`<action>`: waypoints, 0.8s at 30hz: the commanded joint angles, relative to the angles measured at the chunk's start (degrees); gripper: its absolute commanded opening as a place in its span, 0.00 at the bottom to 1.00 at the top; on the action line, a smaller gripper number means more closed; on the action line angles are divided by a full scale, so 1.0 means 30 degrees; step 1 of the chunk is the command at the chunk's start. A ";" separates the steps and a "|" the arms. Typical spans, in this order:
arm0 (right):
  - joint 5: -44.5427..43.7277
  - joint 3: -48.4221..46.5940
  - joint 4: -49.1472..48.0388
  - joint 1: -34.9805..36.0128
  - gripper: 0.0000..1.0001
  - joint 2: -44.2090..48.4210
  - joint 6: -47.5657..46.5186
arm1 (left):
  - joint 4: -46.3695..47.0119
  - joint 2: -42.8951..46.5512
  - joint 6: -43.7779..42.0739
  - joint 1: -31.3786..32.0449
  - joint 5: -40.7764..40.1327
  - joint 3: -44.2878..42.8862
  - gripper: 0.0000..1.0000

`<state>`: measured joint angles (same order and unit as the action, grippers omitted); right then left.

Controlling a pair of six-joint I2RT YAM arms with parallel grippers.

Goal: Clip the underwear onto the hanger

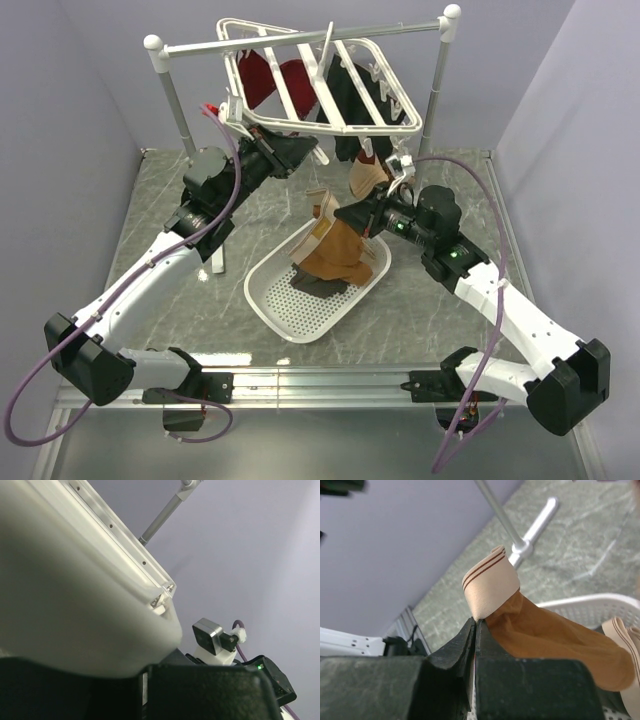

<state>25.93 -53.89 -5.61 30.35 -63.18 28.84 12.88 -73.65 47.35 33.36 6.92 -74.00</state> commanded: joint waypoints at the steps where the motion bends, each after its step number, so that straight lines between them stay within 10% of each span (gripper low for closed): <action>1: -0.0558 -0.0553 -0.2085 -0.0329 0.00 0.0697 0.0933 | 0.0568 -0.0002 0.0884 -0.0339 0.0799 0.0436 0.00; 24: 0.0465 -0.2778 -0.4371 -0.0976 0.00 -0.0562 0.3629 | 0.1477 -0.0471 0.2116 -0.0633 0.1825 0.0613 0.00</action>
<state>26.33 -58.85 -14.33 27.70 -64.49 38.59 16.49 -74.43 53.06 31.51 10.70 -72.34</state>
